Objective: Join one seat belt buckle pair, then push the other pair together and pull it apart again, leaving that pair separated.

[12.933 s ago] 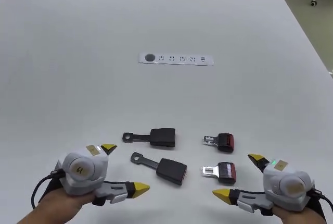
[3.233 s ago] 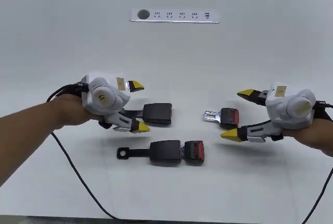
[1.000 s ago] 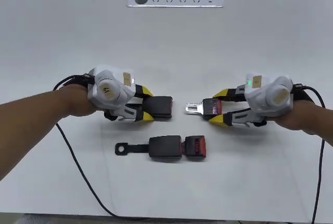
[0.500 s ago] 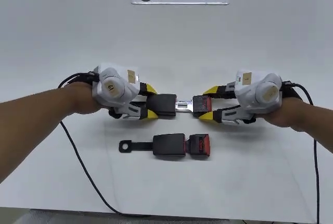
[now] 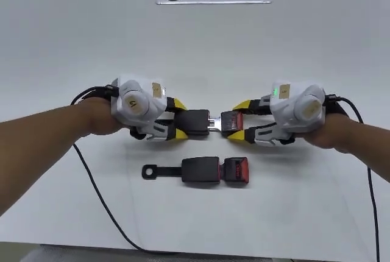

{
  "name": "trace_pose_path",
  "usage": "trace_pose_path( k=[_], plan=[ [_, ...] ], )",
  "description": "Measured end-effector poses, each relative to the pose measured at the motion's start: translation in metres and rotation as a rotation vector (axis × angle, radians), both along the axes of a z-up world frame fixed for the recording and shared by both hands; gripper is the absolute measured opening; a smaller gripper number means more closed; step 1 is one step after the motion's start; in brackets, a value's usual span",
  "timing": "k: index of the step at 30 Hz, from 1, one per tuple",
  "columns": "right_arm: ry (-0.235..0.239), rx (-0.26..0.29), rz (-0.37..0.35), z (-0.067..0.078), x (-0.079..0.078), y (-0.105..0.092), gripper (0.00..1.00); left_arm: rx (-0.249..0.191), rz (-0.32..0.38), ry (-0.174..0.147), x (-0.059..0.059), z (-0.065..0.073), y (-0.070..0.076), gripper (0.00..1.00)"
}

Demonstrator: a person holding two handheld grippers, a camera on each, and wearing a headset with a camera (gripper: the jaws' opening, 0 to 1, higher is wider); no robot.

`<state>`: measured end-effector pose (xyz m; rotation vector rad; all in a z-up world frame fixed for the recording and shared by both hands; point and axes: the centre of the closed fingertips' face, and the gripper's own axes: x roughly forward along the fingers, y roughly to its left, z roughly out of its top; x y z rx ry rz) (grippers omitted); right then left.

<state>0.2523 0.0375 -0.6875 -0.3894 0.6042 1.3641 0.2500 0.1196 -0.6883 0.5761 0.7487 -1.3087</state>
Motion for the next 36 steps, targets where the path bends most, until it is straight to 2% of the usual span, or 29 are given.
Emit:
trace_pose_path(
  k=[13,17,25,36],
  plan=[
    [0.004,-0.001,-0.014,-0.003,0.001,0.005,0.34,-0.008,-0.012,0.002,0.0,0.0,0.001,0.33],
    [0.004,0.004,-0.019,-0.004,-0.001,0.021,0.34,-0.01,-0.009,0.003,0.0,0.0,0.0,0.33],
    [0.01,0.0,-0.041,-0.006,0.003,0.02,0.34,-0.024,-0.004,0.005,0.001,0.0,0.0,0.33],
    [0.009,-0.018,-0.055,-0.007,0.004,0.024,0.34,-0.005,-0.029,0.014,0.001,-0.002,0.001,0.33]
  ],
)
